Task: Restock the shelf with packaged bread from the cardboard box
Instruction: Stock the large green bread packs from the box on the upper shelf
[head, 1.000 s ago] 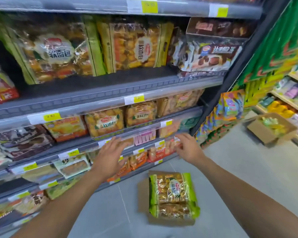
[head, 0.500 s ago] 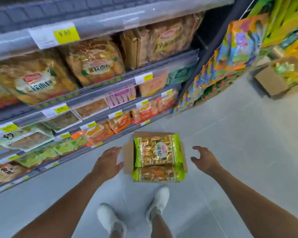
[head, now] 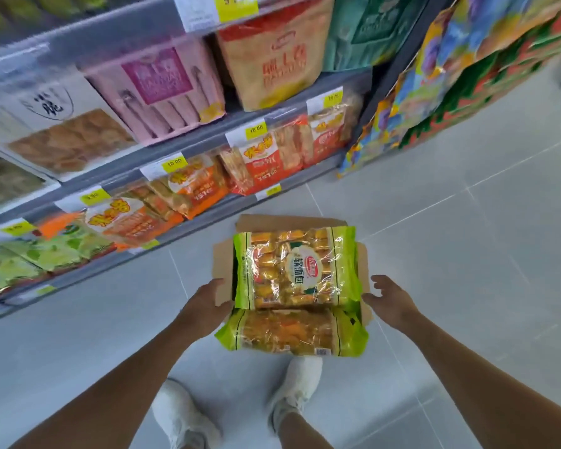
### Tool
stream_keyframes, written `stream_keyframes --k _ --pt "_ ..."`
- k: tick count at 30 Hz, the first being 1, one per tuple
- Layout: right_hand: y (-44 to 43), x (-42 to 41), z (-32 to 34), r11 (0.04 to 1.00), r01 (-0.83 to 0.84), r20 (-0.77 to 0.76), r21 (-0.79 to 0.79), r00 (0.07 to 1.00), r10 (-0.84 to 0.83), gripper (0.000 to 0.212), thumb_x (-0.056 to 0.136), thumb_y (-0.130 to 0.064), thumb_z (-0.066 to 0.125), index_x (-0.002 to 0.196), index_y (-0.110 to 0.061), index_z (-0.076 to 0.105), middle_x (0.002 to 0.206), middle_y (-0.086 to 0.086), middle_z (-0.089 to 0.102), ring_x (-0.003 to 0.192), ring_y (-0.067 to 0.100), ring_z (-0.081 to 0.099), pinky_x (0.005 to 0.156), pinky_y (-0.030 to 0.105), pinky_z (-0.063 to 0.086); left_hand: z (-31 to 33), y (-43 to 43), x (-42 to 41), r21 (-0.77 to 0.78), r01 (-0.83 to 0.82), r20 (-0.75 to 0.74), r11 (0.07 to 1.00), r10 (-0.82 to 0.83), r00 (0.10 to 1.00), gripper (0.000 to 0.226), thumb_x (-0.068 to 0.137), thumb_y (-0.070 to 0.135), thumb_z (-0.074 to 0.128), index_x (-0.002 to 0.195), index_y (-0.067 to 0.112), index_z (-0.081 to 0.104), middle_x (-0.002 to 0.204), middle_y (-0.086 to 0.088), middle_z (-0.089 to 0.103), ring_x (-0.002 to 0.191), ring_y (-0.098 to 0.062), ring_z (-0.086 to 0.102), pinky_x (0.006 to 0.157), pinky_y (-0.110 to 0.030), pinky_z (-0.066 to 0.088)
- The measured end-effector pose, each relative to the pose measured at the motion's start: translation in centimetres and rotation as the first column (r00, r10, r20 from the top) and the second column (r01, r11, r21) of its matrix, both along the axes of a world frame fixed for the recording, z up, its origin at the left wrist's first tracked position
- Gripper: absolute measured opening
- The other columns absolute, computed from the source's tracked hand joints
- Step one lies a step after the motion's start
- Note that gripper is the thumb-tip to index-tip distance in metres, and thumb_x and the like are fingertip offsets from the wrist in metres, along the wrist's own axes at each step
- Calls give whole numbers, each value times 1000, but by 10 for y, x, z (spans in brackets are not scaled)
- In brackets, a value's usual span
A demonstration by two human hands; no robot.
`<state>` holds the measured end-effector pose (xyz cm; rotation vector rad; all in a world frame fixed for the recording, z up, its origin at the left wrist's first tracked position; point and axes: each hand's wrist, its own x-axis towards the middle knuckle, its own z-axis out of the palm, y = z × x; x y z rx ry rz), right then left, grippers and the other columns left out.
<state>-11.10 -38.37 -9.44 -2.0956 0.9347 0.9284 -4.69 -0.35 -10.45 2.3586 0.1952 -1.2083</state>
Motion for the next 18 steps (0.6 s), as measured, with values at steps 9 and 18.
stream_keyframes --k 9,18 --pt "-15 17 -122 984 179 19 16 984 -179 82 85 -42 74 152 -13 35 151 12 45 133 32 49 109 43 41 -119 -36 26 -13 -354 -98 935 351 931 71 94 37 66 153 14 32 152 -10 44 131 -31 50 109 -41 43" --pt "2 32 -158 946 305 47 113 949 -311 73 86 -44 73 144 -7 48 140 13 55 125 31 55 99 35 44 -159 -35 37 -103 -503 -269 858 463 844 57 85 39 77 135 21 54 121 -2 63 100 -19 62 78 -34 53"
